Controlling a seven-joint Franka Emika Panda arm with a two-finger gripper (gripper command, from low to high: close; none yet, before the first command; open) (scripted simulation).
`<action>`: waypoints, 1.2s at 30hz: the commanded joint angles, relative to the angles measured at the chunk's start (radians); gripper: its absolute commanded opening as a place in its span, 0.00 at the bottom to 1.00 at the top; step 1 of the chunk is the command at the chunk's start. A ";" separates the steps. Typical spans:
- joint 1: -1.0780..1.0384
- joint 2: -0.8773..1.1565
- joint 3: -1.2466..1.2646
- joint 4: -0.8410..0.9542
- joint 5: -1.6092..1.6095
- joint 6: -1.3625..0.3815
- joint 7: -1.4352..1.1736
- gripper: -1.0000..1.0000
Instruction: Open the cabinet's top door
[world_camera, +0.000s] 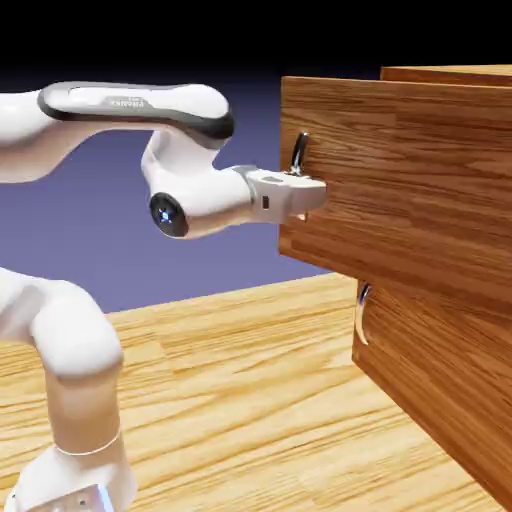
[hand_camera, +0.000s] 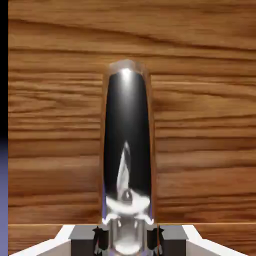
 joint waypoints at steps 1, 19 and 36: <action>0.015 -0.024 -0.019 -0.014 -0.043 0.004 0.027 0.00; -0.116 -0.367 -0.274 -0.204 -0.826 -0.273 0.562 0.00; -0.255 -0.341 -0.829 0.063 -1.426 -1.010 0.680 0.00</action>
